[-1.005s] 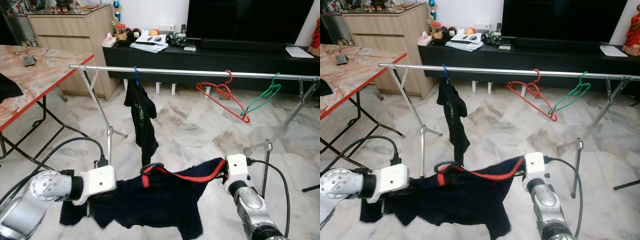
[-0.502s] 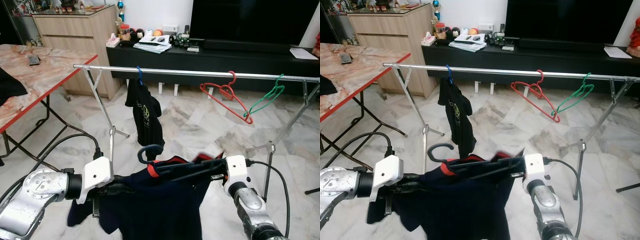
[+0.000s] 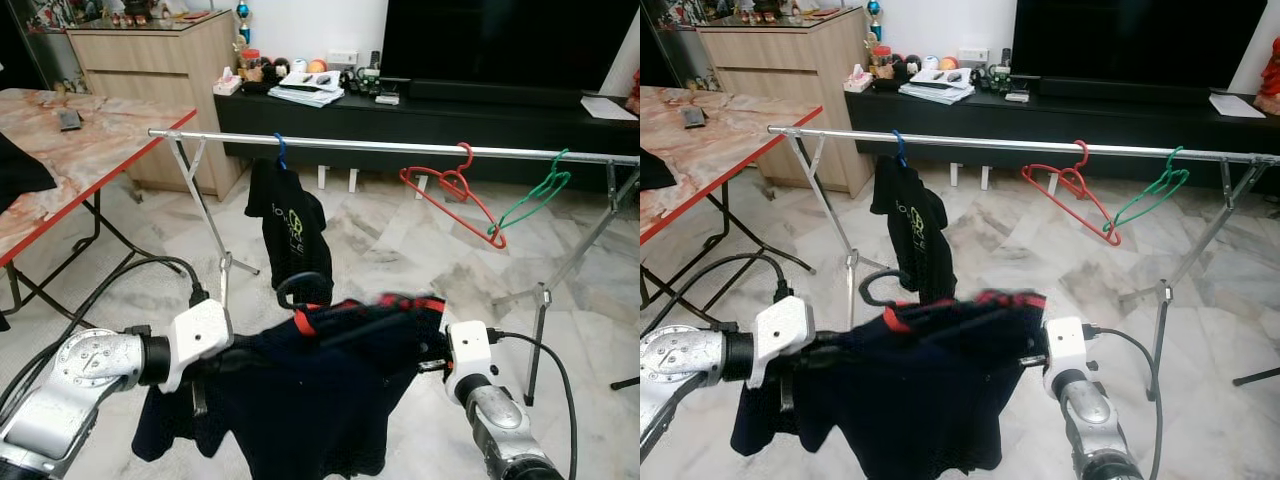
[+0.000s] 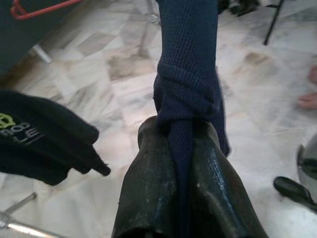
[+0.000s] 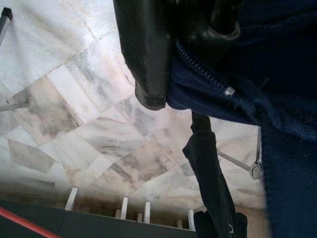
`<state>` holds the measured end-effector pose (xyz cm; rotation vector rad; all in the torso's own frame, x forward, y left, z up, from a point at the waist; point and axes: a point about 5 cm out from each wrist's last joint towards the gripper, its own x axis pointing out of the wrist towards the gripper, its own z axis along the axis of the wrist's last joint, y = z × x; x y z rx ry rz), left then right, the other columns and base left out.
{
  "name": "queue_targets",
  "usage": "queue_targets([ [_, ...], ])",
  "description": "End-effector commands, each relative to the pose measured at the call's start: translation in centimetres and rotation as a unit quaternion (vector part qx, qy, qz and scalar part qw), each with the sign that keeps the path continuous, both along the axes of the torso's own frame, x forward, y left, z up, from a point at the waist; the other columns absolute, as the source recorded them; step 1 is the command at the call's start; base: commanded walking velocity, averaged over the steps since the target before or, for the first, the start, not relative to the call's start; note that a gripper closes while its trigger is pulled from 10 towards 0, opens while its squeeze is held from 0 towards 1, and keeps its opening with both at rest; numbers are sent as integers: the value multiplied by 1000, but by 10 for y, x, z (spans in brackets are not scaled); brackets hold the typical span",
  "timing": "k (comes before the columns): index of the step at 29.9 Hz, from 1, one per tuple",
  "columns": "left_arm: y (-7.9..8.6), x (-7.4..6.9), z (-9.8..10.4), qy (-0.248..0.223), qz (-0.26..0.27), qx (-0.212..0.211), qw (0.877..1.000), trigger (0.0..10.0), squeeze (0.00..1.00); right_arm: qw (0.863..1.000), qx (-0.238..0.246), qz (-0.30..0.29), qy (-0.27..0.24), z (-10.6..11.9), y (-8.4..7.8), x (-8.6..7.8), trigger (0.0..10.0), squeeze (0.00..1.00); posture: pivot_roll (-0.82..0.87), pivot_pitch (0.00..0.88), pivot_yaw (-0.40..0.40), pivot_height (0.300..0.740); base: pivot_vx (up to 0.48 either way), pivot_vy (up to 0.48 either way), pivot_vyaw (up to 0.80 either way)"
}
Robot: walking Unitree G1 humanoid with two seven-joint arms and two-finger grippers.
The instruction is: Hang hanger
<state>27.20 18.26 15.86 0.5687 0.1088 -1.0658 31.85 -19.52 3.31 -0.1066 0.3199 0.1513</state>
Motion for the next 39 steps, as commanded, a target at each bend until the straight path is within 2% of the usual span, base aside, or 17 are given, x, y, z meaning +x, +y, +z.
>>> queue_targets([
  [1,-4,6,4,-19,17,-4,1000,10000,0,1000,2,-5,14,-5,-1,-3,10000,1000,89,17,13,740,0,0,0],
  [6,-10,6,3,-20,12,-11,1000,10000,0,1000,-1,2,19,-6,0,-4,10000,1000,88,16,13,740,0,0,0],
  [9,-16,3,2,-11,0,-24,1000,10000,0,997,-24,41,60,-15,3,-9,10000,1000,86,14,14,740,0,0,0],
  [13,-19,3,1,-11,2,-29,1000,10000,0,993,-33,85,75,-19,9,-13,10000,1000,86,10,16,740,0,0,0],
  [17,-21,5,1,-8,10,-47,999,10000,0,989,-69,105,84,-22,9,-16,10000,1000,78,0,20,740,0,0,0],
  [21,-21,7,0,-5,18,-54,998,10000,0,985,-70,133,89,-23,11,-17,10000,1000,76,0,23,740,0,0,0],
  [25,-21,12,0,-18,43,-68,997,10000,0,980,-57,165,96,-23,13,-19,10000,1000,70,0,24,740,0,0,0],
  [26,-24,13,0,-14,46,-82,995,10000,0,981,-15,159,108,-24,12,-20,10000,1000,66,0,24,740,0,0,0],
  [28,-26,13,0,-10,45,-93,995,10000,0,983,28,151,104,-22,13,-19,10000,1000,65,0,24,740,0,0,0],
  [30,-29,12,-2,-5,40,-95,995,10000,0,982,49,153,100,-20,13,-18,10000,1000,66,0,24,740,0,0,0],
  [32,-30,10,-4,1,36,-89,995,10000,0,974,46,200,92,-16,16,-18,10000,1000,65,0,25,740,0,0,0],
  [33,-30,10,-6,4,35,-85,996,10000,0,970,41,223,91,-15,17,-19,10000,259,65,0,25,740,0,0,0],
  [34,-29,9,-7,8,34,-78,996,10000,0,962,32,254,90,-14,20,-20,10000,0,65,0,25,740,0,0,0],
  [37,-24,12,-11,4,46,-66,997,10000,0,947,11,306,95,-13,19,-23,10000,0,60,0,27,740,0,0,0],
  [39,-24,16,-9,-2,65,-81,995,10000,0,943,23,320,85,-7,16,-22,10000,0,60,0,27,740,0,0,0],
])
